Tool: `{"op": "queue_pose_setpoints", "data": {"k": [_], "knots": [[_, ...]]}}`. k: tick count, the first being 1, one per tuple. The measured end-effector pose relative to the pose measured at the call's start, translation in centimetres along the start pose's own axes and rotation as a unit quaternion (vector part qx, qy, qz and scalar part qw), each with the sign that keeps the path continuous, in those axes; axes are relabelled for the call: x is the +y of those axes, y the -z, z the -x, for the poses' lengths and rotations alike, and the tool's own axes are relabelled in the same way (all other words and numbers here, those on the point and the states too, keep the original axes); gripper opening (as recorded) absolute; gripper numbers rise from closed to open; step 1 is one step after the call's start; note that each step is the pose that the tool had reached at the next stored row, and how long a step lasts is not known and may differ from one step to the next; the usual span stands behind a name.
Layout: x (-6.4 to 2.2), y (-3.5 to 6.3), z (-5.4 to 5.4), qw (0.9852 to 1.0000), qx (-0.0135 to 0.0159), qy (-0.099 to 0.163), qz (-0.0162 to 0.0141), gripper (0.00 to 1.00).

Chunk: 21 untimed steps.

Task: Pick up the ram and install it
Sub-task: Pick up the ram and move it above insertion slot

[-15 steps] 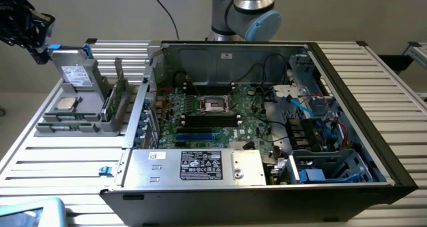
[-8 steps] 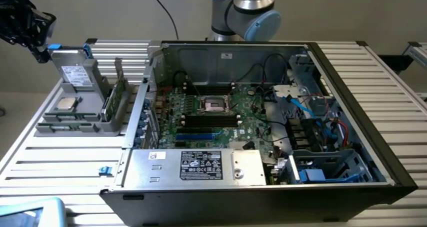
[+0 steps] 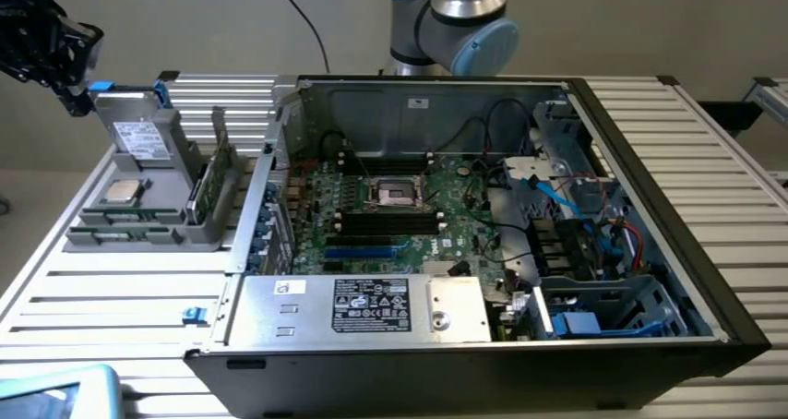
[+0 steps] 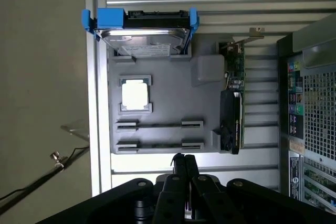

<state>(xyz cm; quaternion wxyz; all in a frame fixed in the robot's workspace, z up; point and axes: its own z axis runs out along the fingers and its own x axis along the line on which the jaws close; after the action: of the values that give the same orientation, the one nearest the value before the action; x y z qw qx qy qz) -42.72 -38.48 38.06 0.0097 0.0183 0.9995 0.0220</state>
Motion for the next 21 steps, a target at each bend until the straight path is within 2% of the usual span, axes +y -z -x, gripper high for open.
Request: {"op": "queue_pose_setpoints", "data": {"k": [9, 13, 17, 21], "knots": [[0.0, 0.0, 0.0, 1.0, 0.0, 0.001, 0.0, 0.11], [0.0, 0.0, -0.01, 0.9995, 0.0014, 0.033, 0.0006, 0.11], [0.0, 0.0, -0.01, 0.9976, 0.0031, 0.069, 0.0013, 0.11], [0.0, 0.0, -0.01, 0.9944, 0.0047, 0.105, 0.0019, 0.11]]}}
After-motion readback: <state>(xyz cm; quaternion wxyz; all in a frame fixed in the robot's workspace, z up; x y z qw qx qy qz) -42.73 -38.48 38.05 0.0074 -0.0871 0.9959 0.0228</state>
